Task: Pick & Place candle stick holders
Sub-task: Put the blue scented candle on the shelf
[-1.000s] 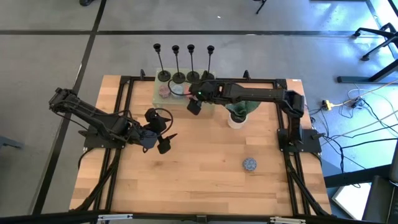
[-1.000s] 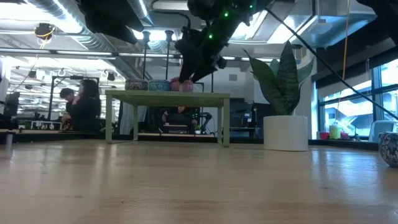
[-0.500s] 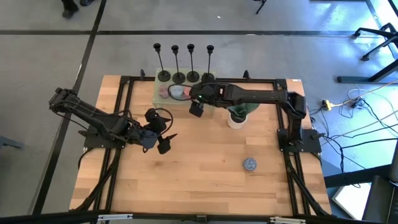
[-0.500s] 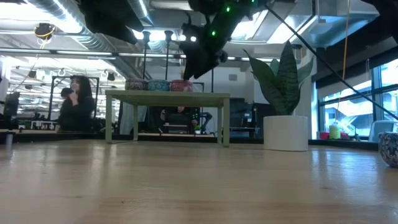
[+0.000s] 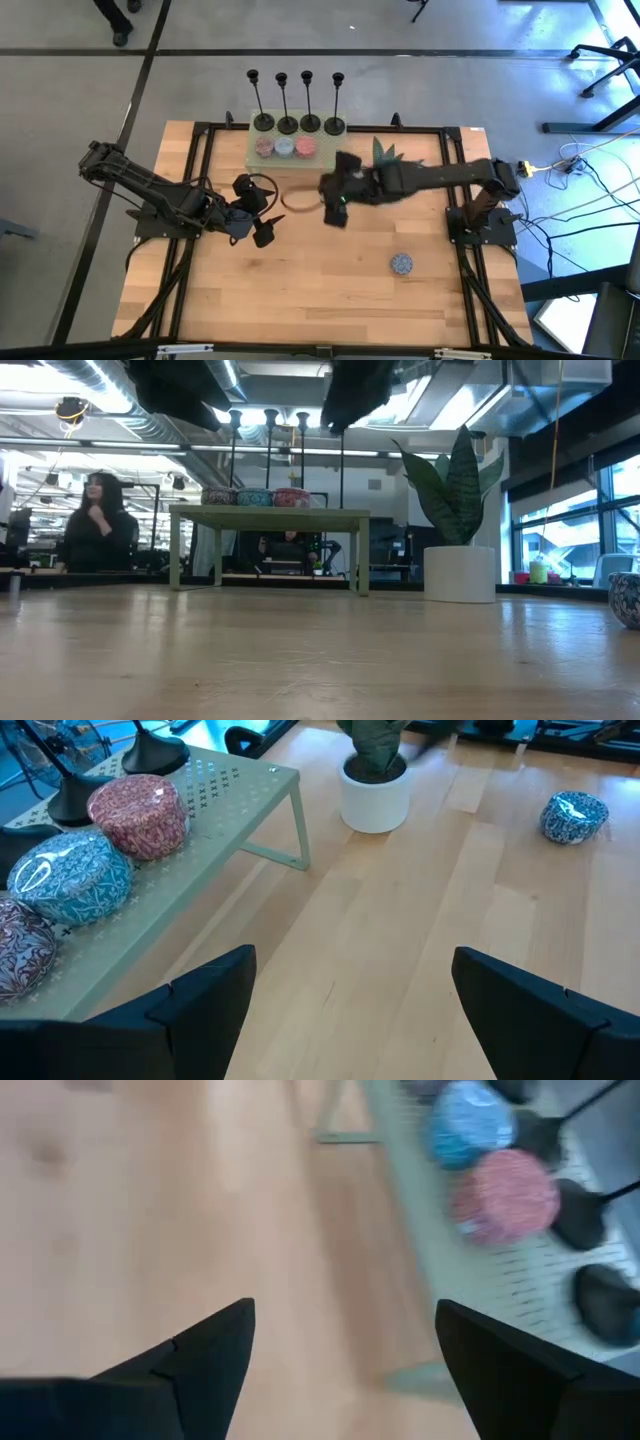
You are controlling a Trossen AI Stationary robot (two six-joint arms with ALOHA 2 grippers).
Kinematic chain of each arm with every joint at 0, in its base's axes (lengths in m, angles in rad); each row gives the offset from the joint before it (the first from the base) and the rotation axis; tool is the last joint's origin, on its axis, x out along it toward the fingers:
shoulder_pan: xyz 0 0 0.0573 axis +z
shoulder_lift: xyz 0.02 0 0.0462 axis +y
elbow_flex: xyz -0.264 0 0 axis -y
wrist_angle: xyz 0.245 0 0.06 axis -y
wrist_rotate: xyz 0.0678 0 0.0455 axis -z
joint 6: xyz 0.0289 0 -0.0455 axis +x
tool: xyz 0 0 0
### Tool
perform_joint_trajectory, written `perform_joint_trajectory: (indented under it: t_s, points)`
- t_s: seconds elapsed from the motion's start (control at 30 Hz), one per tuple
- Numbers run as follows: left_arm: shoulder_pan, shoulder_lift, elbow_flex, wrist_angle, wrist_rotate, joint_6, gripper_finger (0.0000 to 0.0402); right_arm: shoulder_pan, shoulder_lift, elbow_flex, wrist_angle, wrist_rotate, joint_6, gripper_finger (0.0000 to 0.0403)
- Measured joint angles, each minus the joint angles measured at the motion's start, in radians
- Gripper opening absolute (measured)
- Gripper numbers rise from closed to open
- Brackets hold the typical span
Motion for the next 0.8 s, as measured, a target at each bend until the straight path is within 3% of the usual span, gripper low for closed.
perform_joint_trajectory:
  t_s: [0.17,0.4,0.6,0.8]
  points:
    - [0.0,0.0,0.0,0.003,0.0,0.0,0.0336,0.142,-0.068,0.0,-0.198,-0.006,0.153,0.0314]
    - [0.0,0.0,0.0,0.006,-0.003,-0.01,0.0336,0.299,-0.15,0.0,-0.558,0.056,0.579,0.0314]
    - [0.0,0.0,0.0,0.012,-0.006,-0.027,0.0336,0.415,-0.152,-0.058,-0.749,-0.112,0.897,0.0314]
    - [0.0,0.0,0.0,0.026,-0.006,-0.027,0.0336,0.462,-0.152,-0.223,-0.752,-0.213,0.95,0.0314]
